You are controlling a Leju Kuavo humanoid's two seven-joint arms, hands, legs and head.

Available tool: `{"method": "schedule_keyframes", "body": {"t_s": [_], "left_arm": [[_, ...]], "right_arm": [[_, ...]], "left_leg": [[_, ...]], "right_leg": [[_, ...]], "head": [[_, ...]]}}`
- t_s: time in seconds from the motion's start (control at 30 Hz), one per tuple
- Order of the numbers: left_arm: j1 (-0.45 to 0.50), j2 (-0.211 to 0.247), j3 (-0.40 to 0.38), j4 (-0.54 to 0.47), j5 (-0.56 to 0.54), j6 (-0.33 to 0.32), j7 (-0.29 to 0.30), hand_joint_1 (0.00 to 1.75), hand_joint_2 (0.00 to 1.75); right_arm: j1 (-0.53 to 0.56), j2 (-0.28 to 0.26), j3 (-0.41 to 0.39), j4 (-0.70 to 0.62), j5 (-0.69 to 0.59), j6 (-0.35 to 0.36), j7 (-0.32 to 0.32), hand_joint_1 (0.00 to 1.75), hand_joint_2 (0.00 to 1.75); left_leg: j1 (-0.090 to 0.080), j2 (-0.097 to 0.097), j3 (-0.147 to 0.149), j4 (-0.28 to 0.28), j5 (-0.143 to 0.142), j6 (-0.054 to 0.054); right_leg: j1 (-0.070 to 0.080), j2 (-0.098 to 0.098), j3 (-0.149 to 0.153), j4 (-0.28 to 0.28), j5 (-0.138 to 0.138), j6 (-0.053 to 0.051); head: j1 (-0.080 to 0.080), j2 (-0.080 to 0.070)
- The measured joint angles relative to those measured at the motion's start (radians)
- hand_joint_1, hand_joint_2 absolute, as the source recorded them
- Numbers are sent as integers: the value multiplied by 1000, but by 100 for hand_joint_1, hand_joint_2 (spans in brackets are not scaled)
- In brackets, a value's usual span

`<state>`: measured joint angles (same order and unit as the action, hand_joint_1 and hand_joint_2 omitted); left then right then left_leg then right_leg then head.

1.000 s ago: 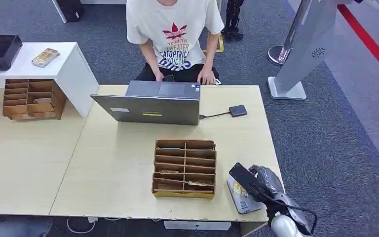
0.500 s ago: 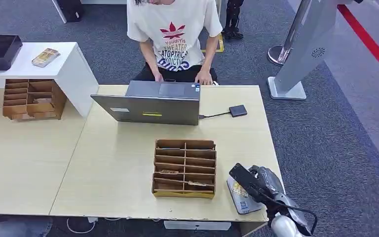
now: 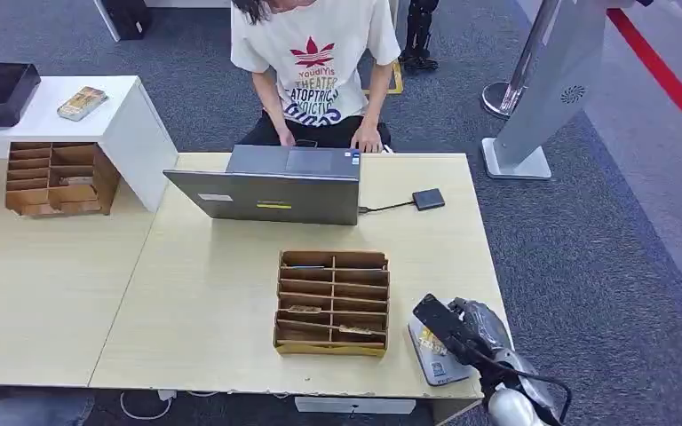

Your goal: Pass the card to the sensor for recognition and then transmit it.

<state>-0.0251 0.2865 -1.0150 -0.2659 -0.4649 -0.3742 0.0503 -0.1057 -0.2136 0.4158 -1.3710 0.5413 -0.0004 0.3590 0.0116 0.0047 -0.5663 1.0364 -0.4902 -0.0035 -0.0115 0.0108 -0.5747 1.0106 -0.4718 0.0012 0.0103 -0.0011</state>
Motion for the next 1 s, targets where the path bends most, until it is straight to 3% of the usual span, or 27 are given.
{"method": "schedule_keyframes", "body": {"t_s": [0.17,0.3,0.5,0.63,0.67,0.8,0.83,1.0], "left_arm": [[23,0,115,13,167,0,-88,0,175],[46,-4,255,32,344,0,-167,0,175],[62,-7,338,55,342,0,-194,0,175],[64,0,340,57,246,0,-196,0,175],[63,4,331,57,221,0,-194,0,0],[57,16,284,57,147,0,-184,0,0],[55,19,272,57,128,0,-178,0,175],[48,24,223,57,109,0,-173,0,175]], "right_arm": [[3,-2,0,0,-8,-5,-4,175,175],[5,-5,0,0,-18,-12,-7,175,175],[3,-7,0,1,-27,-12,-13,175,175],[-5,-9,3,8,-29,-11,-19,175,175],[-8,-9,4,10,-30,-10,-19,175,175],[-14,-9,8,18,-30,-10,-19,175,175],[-16,-9,9,19,-30,-10,-20,175,175],[-23,-9,10,26,-31,-9,-20,175,175]], "left_leg": [[0,0,0,0,0,0],[0,0,0,0,0,0],[0,0,0,0,0,0],[0,0,0,0,0,0],[0,0,0,0,0,0],[0,0,0,0,0,0],[0,0,0,0,0,0],[0,0,1,0,0,0]], "right_leg": [[0,0,0,0,0,0],[0,0,0,0,0,0],[0,0,0,0,0,0],[0,0,0,0,0,0],[0,0,0,0,0,0],[0,0,0,0,0,0],[0,0,0,0,0,0],[0,0,1,0,0,0]], "head": [[0,0],[0,0],[0,0],[0,0],[0,0],[0,0],[0,0],[0,0]]}}
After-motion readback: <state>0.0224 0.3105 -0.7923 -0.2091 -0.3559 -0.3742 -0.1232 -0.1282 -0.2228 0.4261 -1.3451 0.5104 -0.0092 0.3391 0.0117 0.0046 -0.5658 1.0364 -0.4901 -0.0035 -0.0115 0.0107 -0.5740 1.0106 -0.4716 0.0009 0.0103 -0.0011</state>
